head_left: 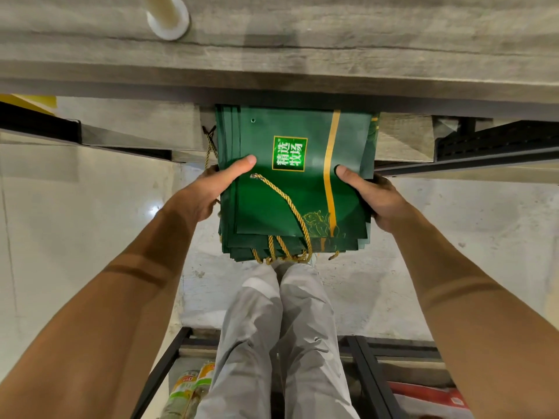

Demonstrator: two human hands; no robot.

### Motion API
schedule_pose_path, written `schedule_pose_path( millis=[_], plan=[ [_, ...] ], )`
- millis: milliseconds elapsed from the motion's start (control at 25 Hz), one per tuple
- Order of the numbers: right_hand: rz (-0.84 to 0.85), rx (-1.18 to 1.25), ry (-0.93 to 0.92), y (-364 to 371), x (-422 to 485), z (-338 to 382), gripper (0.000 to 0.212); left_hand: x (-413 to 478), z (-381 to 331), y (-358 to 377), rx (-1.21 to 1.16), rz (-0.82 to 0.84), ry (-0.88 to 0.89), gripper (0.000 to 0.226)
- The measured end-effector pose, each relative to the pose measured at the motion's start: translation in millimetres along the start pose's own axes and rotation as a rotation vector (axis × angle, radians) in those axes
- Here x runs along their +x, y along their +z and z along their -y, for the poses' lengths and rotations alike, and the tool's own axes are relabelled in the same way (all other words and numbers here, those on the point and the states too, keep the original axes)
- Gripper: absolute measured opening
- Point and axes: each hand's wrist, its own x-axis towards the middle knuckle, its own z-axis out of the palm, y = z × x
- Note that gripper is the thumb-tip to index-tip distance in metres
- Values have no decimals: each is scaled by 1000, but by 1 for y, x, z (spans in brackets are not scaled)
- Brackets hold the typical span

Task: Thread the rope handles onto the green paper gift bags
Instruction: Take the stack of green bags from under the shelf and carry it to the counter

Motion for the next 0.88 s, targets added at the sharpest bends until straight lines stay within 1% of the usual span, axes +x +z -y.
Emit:
schedule_pose_path(
  millis=[40,120,160,240,280,320,400,480,520,600,640,680,800,880],
  plan=[
    [-6,9,-6,1,-2,-5,63,-2,4,-1,40,-16,-20,130],
    [12,36,-22,6,-7,-18,68,-7,17,-6,63,15,1,124],
    [14,64,-27,8,-12,-24,72,-10,26,-9,25,43,24,112],
    [29,114,-37,12,-21,-35,81,-26,42,-9,-65,31,50,70],
    [44,114,-32,14,-27,-39,83,-36,51,-9,-98,7,45,53],
    [58,100,-22,17,-34,-42,83,-49,61,-9,-139,-16,34,44],
    [77,58,-8,24,-48,-43,84,-74,85,-10,-238,-28,11,39],
    [102,-26,-19,35,-63,-40,89,-100,104,-17,-325,-60,-10,42],
    [138,-70,-38,41,-72,-37,86,-113,114,-22,-371,-89,-30,45],
    [222,-146,-73,58,-92,-28,67,-141,134,-34,-471,-139,-43,52],
    [251,-184,-87,68,-102,-22,62,-156,143,-40,-519,-164,-31,55],
    [263,-219,-102,80,-112,-17,64,-169,152,-48,-564,-187,-22,57],
    [320,-335,-138,131,-140,1,77,-216,178,-77,-695,-262,9,44],
    [377,-388,-139,168,-162,10,82,-247,195,-99,-761,-308,21,42]
  ],
)
